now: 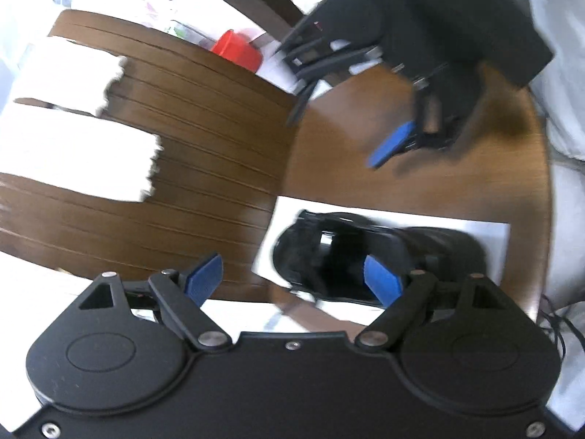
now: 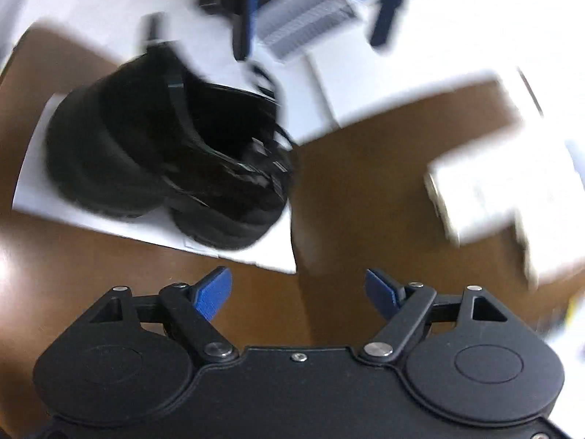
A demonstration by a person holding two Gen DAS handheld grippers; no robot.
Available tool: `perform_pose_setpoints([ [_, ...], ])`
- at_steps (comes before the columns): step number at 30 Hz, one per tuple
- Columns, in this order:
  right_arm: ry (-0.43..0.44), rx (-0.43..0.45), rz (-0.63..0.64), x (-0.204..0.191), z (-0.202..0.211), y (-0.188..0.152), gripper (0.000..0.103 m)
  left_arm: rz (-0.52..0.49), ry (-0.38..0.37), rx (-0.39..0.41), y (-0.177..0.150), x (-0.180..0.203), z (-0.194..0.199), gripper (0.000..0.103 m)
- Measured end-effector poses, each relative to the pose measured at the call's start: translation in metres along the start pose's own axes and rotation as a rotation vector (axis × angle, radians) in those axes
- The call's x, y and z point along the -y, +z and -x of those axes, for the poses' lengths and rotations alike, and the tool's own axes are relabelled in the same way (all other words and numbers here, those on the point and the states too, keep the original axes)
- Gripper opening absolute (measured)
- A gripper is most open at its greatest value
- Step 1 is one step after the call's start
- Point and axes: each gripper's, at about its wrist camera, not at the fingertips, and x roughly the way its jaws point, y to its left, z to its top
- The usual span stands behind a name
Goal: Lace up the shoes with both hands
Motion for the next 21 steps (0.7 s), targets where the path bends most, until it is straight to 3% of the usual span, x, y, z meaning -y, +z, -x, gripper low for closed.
perform_pose_setpoints([
  [4, 0.018, 0.011, 0.129, -0.004, -0.015, 0.025, 0.054, 0.054, 0.026, 0.022, -0.011, 0.006, 0.009, 0.087],
  [6, 0.017, -0.004, 0.136, -0.001, -0.025, 0.038, 0.022, 0.08, 0.02, 0.028, -0.017, 0.005, 0.013, 0.088],
  [9, 0.025, -0.025, 0.136, 0.0, -0.029, 0.045, 0.005, 0.061, 0.036, 0.011, -0.027, 0.008, 0.011, 0.088],
  [15, 0.027, -0.046, 0.132, 0.0, -0.028, 0.046, 0.002, -0.047, 0.085, -0.059, -0.046, 0.009, -0.017, 0.088],
  [21, -0.001, -0.122, 0.106, 0.007, -0.021, 0.01, 0.002, -0.165, 0.085, -0.063, -0.05, 0.015, -0.055, 0.088],
])
